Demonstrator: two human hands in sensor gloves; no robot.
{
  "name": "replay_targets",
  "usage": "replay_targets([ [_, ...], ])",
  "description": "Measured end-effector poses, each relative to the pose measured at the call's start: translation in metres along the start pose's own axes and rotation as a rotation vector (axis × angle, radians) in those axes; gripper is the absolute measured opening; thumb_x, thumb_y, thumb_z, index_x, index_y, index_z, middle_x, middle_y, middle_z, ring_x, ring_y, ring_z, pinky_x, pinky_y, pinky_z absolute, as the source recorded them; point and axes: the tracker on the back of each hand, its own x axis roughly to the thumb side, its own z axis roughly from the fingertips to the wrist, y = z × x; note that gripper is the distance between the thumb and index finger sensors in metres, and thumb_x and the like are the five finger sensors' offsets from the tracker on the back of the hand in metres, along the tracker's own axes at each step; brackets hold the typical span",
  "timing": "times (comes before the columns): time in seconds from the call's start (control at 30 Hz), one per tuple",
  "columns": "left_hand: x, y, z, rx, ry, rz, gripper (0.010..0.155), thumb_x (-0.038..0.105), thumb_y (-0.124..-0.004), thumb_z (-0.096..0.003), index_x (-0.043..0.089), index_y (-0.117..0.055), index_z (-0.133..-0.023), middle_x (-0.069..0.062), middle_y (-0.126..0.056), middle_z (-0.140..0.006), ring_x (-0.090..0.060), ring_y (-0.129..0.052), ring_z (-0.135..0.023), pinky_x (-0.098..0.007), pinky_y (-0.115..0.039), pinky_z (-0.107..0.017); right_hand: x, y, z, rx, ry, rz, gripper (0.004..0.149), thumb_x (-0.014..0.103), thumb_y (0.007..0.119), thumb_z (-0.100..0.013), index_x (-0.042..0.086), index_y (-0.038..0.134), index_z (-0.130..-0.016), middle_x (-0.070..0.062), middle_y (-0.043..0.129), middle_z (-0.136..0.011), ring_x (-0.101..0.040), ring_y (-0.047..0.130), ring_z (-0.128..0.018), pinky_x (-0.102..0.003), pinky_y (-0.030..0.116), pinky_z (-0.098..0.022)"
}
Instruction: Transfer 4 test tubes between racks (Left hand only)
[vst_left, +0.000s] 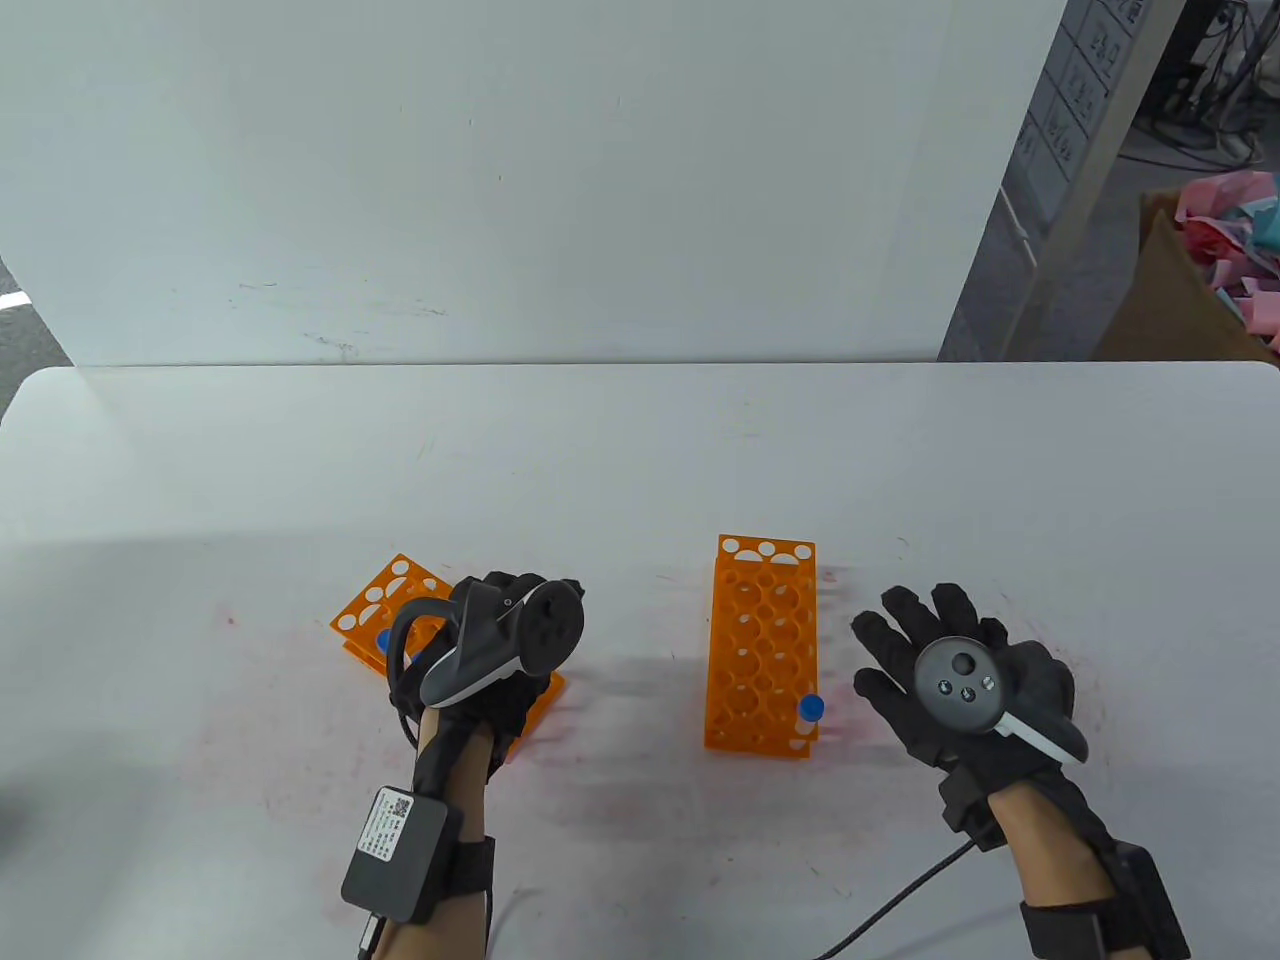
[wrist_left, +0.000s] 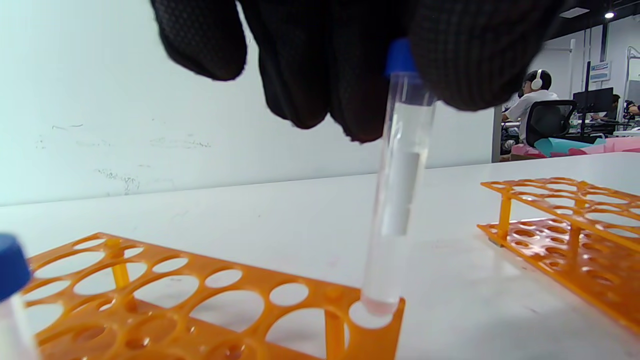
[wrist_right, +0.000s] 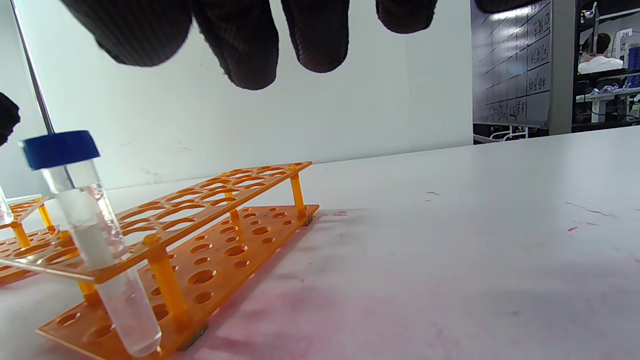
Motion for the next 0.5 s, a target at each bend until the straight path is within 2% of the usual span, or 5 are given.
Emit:
replay_targets([
  [0.2, 0.011, 0.009, 0.001, 0.013, -0.024, -0.053, 0.053, 0.046, -0.081, -0.0445, 0.035, -0.074, -0.097, 0.005, -0.091, -0.093, -0.025, -0.09, -0.089, -0.057, -0.072, -0.069, 0.0, 0.0, 0.0, 0.001, -0.002, 0.001, 0.06, 0.053, 0.059, -0.054, 0.028, 0.055, -0.107, -0.011, 0.043, -0.12, -0.055, 0.032, -0.103, -0.079, 0.036, -0.065],
  [0.5, 0.03, 0.012, -0.002, 0.016, -0.106, 0.009, 0.054, 0.047, -0.081, -0.0441, 0.035, -0.075, -0.096, 0.004, -0.093, -0.091, -0.025, -0.092, -0.087, -0.057, -0.072, -0.069, 0.0, 0.0, 0.0, 0.002, -0.001, -0.003, 0.06, 0.053, 0.059, -0.054, 0.027, 0.055, -0.107, -0.011, 0.043, -0.12, -0.055, 0.032, -0.103, -0.079, 0.036, -0.065],
])
